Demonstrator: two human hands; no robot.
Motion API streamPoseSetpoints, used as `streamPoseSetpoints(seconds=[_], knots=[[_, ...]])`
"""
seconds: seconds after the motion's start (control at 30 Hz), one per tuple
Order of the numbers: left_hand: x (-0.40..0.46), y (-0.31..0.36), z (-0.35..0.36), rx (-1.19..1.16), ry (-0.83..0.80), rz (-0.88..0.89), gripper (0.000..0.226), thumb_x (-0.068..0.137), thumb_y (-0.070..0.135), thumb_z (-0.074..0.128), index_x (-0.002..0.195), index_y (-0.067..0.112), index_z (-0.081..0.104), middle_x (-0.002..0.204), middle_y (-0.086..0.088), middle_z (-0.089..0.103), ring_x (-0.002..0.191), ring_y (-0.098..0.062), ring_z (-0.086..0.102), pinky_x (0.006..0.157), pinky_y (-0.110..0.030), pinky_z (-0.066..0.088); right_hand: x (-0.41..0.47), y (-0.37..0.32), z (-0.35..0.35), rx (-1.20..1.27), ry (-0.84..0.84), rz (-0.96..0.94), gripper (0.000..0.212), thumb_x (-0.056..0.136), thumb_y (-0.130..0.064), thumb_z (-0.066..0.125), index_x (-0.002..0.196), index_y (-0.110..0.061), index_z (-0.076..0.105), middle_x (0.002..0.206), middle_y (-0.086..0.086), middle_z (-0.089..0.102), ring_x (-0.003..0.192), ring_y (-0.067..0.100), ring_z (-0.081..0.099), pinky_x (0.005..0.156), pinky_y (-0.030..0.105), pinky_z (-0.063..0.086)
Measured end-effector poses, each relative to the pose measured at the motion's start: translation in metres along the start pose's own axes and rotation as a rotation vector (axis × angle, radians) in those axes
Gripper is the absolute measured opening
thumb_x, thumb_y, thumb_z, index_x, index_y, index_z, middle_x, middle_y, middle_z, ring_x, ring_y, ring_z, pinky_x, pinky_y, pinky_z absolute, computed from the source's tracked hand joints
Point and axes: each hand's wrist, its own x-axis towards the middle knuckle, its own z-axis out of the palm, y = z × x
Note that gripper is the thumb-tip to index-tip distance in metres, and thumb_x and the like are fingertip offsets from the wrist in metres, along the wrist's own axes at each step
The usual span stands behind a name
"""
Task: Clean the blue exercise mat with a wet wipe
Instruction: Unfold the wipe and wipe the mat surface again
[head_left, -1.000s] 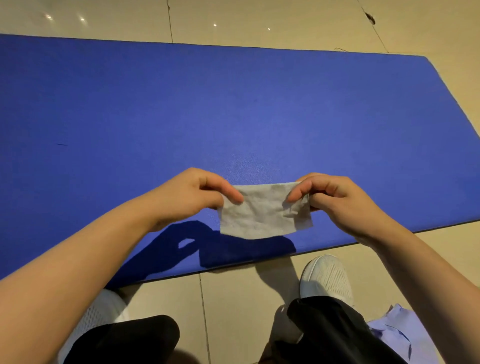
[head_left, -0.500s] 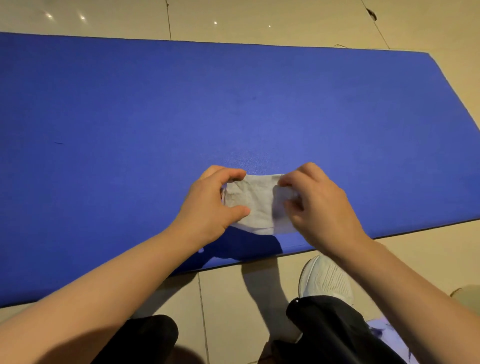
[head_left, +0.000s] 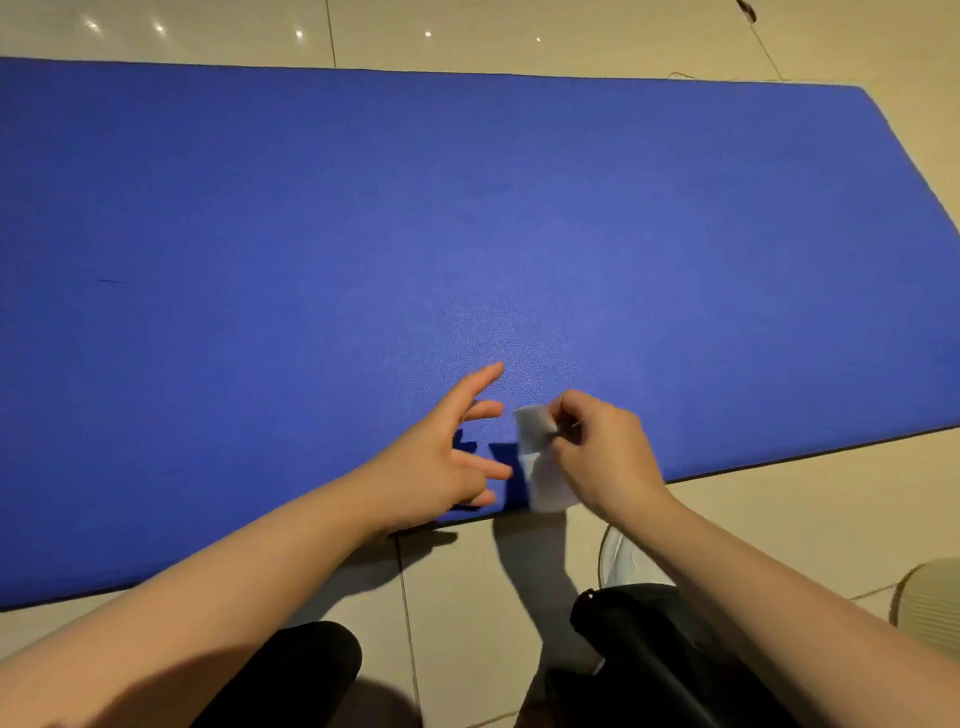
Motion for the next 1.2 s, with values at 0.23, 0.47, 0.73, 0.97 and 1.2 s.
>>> streamPoseSetpoints(seconds=[0.23,0.47,0.73,0.97,1.2], knots=[[-0.013,-0.060,-0.051,1.230,0.152,-0.033,0.063,0.099,0.023,0.048,0.154,0.030,0.017,0.159,0.003,0.014,0.138,-0.022,0.032,0.101,-0.030,0.038,0.045,0.040,-0.019,-0.705,0.397,-0.433,0.018,0.076,-0.003,0.053,0.069,-0.011,0.067,0.061,0.003,0.062,0.046,0.029,0.053,0.047,0.018,0.017],[-0.022,-0.081,-0.052,1.503,0.078,-0.049,0.076,0.093,0.037,0.059,0.155,0.027,0.017,0.162,-0.011,0.010,0.147,-0.030,0.019,0.111,-0.050,0.035,0.011,0.061,0.047,-0.596,0.174,-0.429,0.041,0.051,0.011,0.083,0.079,-0.016,0.069,0.089,-0.004,0.071,0.080,0.021,0.069,0.045,0.011,0.008],[-0.023,-0.072,-0.057,1.522,0.064,-0.032,0.074,0.093,0.044,0.057,0.155,0.029,0.019,0.162,-0.006,0.013,0.146,-0.026,0.023,0.103,-0.038,0.041,0.007,0.049,0.046,-0.338,0.161,-0.255,0.057,0.076,-0.011,0.076,0.127,-0.017,0.054,0.116,0.005,0.064,0.098,0.033,0.061,0.065,0.039,0.046],[-0.020,-0.083,-0.067,1.578,0.104,0.049,0.082,0.048,0.041,0.093,0.123,0.021,0.067,0.125,-0.010,0.064,0.103,-0.029,0.066,0.057,-0.034,0.055,0.025,0.047,0.042,-0.149,0.118,0.039,0.040,0.080,-0.027,0.079,0.107,-0.010,0.054,0.117,0.005,0.048,0.108,0.028,0.048,0.085,0.039,0.044],[-0.020,-0.082,-0.058,1.658,0.082,0.075,0.083,0.070,0.046,0.080,0.143,0.023,0.049,0.146,-0.016,0.046,0.125,-0.033,0.054,0.078,-0.043,0.053,0.044,0.036,0.029,-0.274,0.016,0.069,0.020,0.090,-0.018,0.065,0.108,-0.010,0.064,0.113,0.007,0.051,0.109,0.029,0.051,0.070,0.032,0.039]])
